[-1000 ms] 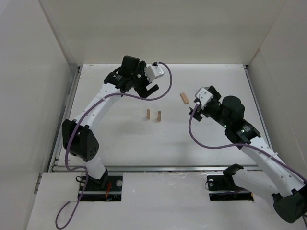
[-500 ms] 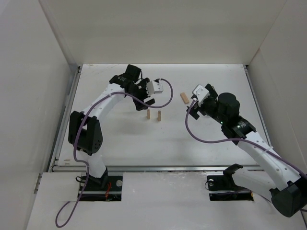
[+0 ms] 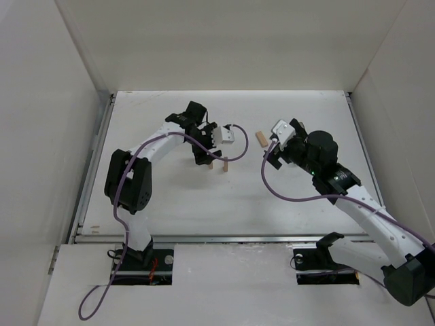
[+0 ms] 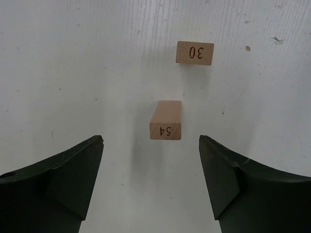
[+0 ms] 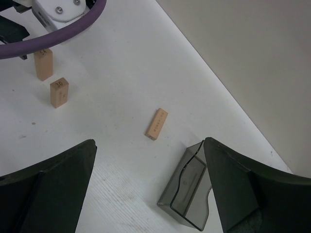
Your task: Build the wood block tower
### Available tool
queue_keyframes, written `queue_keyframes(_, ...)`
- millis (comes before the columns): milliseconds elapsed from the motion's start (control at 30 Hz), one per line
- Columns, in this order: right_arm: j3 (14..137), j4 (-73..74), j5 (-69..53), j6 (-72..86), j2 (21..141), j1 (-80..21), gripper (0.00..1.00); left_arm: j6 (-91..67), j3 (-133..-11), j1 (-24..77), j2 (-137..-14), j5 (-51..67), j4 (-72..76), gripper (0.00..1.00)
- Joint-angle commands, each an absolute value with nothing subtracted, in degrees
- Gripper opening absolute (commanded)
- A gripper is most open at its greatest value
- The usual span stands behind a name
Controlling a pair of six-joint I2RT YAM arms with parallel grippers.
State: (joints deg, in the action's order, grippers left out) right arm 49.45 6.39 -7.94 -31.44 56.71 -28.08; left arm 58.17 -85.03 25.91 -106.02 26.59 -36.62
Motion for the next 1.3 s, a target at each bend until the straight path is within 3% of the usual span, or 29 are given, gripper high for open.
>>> queue_keyframes(0, 52.2, 3.6, -8.2, -30.8, 56.9, -27.6, 0.97, 57.6, -84.2, 25.9, -106.6, 27.2, -34.5, 0.77)
queue_keyframes(267, 52.2, 3.6, -8.2, -31.3, 57.4, -27.1, 0.97, 56.5, -83.7, 27.6, -107.7, 27.8, -33.1, 0.74)
queue_keyframes(467, 52.2, 3.6, -8.2, -31.3, 57.9, -27.1, 0.97, 56.5, -83.7, 27.6, -107.8, 27.2, -33.1, 0.52)
queue_keyframes(600, 52.2, 3.6, -8.2, -31.3, 57.9, -27.1, 0.97, 57.6, -83.7, 27.6, -107.8, 26.7, -34.4, 0.45)
queue_keyframes(1000, 52.2, 3.6, -8.2, -31.3, 57.9, -27.1, 0.97, 59.8, -83.7, 27.6, -107.8, 26.7, -36.8, 0.49)
queue_keyframes(1267, 52.2, 4.1, -8.2, -31.3, 56.9, -27.1, 0.97, 59.2, -84.7, 27.6, -108.3, 27.2, -36.3, 0.34)
